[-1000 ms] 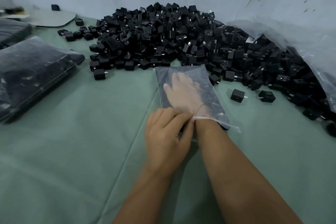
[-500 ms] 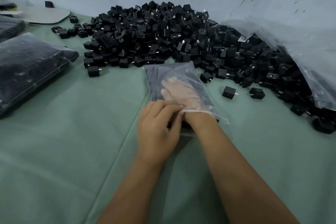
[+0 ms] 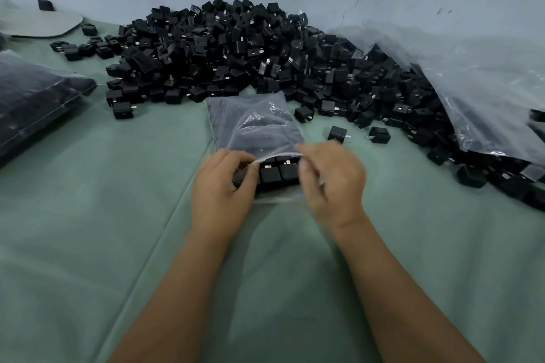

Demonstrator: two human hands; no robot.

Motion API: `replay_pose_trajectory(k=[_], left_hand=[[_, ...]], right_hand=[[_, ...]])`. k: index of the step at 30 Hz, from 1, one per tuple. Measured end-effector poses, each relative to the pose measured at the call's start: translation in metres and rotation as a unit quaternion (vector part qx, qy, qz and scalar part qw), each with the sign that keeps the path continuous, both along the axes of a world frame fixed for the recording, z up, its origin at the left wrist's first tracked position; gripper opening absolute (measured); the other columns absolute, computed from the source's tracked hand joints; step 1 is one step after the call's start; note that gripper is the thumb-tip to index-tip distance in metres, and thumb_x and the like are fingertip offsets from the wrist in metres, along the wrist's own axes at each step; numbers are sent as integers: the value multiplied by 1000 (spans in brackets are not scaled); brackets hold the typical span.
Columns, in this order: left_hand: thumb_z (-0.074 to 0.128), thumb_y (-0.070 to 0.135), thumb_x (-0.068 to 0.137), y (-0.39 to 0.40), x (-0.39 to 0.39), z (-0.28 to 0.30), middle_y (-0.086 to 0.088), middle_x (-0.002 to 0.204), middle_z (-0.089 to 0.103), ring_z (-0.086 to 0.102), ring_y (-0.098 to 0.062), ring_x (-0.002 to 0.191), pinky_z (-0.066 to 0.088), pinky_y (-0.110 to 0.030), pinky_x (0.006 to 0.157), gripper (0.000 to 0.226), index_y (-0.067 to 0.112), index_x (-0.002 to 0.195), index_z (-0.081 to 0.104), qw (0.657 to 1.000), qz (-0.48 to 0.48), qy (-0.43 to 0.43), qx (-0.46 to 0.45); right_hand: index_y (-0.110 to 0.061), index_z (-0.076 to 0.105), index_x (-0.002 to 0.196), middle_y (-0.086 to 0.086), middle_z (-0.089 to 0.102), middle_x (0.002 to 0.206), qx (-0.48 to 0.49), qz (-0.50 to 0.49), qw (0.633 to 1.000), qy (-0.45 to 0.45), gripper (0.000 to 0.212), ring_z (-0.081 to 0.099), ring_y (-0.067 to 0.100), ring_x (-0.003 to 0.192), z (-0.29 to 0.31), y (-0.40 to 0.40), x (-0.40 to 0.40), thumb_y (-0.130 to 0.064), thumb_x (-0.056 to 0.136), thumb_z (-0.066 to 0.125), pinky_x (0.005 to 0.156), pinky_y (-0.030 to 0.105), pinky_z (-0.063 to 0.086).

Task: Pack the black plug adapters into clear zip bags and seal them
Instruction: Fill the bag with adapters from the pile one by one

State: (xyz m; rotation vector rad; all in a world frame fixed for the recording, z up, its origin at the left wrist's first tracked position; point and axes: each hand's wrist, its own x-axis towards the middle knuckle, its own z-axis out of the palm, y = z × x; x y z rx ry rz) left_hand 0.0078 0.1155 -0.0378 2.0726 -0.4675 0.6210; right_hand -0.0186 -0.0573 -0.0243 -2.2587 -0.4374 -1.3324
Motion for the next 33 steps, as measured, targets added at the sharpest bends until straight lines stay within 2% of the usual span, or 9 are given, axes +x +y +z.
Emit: replay_pose_trajectory(k=[4,7,10,13,20,24,26,28,33], left_hand=[[59,21,86,-3,3,-1,1,80,63,56,-24,79,44,-37,75,13,15,85,71,992,-15,43,118],[54,24,83,-5,4,1,-2,77,62,56,-26,75,45,-40,72,20,13,83,70,989,-16,46,141],[53,24,83,-5,4,1,0,76,61,54,-25,74,44,-38,71,20,15,83,70,990,-14,43,136],[52,23,83,-5,5,0,2,74,60,53,-23,73,43,-37,70,19,15,81,69,991,-7,43,130],[51,24,83,-6,5,0,1,76,61,54,-26,74,40,-35,71,21,15,83,69,989,2,45,143],[51,24,84,-5,4,1,3,77,59,54,-25,75,40,-35,72,21,15,84,70,989,-4,48,138],[51,24,84,-5,4,1,4,76,58,53,-24,74,40,-35,72,21,15,83,70,990,-6,45,135],[51,24,84,-4,4,1,7,76,56,53,-24,75,41,-35,73,21,15,84,70,991,-11,47,127],[53,24,84,-3,5,0,16,73,46,51,-20,74,38,-32,72,20,16,83,71,993,-25,44,111]], right_hand=[[-18,63,119,-9,56,110,249,-156,949,113,34,52,15,108,4,-32,31,-15,92,43,88,28,43],[-38,36,145,-1,28,153,252,-202,889,323,56,20,21,140,-7,-59,52,-18,93,46,113,35,23],[-42,31,146,0,23,157,142,-225,853,448,57,17,24,143,-21,-66,58,-30,93,48,114,41,15],[-36,53,126,-1,53,121,129,-243,885,377,40,41,25,122,-26,-63,59,-31,87,62,99,34,29],[-24,58,76,-13,56,72,302,-193,879,314,25,53,9,72,-25,-55,40,-44,90,54,60,25,37],[-23,51,57,4,55,86,233,-273,872,334,46,43,20,93,-24,-57,35,-53,92,48,79,33,39],[-20,63,76,5,59,95,224,-286,871,332,38,44,22,100,-24,-57,33,-49,94,46,85,35,38],[-16,66,96,2,61,100,284,-261,872,301,31,49,23,103,-24,-56,30,-40,96,45,88,37,41],[-31,63,75,-2,63,89,416,-195,843,280,29,53,20,87,-25,-57,8,-11,86,44,75,32,43]])
